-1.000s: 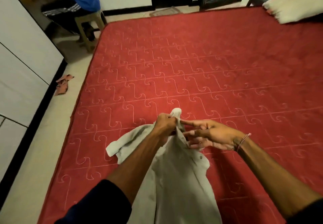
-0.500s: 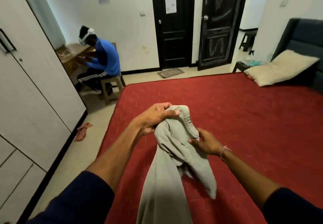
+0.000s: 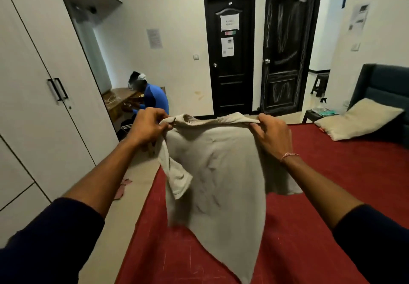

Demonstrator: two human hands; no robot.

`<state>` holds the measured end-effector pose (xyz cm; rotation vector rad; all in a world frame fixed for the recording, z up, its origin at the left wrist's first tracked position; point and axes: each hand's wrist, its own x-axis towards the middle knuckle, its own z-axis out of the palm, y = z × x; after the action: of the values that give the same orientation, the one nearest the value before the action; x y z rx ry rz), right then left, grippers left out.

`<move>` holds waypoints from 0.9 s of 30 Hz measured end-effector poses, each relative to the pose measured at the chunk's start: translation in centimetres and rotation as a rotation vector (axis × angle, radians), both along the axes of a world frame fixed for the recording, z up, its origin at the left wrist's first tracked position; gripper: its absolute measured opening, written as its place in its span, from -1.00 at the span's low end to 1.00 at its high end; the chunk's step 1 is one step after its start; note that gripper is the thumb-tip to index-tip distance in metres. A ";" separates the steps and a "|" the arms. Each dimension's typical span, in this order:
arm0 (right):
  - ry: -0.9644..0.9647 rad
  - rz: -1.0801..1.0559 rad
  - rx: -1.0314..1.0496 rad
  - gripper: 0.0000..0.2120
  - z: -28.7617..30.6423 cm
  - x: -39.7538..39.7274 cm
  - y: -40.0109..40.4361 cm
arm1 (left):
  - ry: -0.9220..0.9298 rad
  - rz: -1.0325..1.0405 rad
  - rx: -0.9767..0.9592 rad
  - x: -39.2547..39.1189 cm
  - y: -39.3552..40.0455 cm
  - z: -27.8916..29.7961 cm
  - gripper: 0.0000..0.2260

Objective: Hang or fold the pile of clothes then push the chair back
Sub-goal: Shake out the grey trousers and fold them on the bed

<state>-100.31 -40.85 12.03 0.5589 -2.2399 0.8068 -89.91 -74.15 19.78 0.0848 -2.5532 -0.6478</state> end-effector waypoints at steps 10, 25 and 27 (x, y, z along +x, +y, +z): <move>0.336 -0.032 0.184 -0.76 9.4 3.2 1.2 | 0.357 0.389 0.171 2.8 1.0 5.9 -0.83; 0.397 -0.084 0.163 -0.56 20.1 8.8 4.3 | 0.667 0.113 -0.240 9.0 -1.0 13.4 -0.71; 0.423 -0.126 0.241 -0.55 20.6 9.7 4.6 | 0.743 0.099 -0.384 10.0 -1.8 14.1 -0.67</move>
<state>-90.63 -36.22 32.65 0.6278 -1.9622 0.3172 -79.91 -75.99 33.87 -0.1381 -1.8866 -0.0971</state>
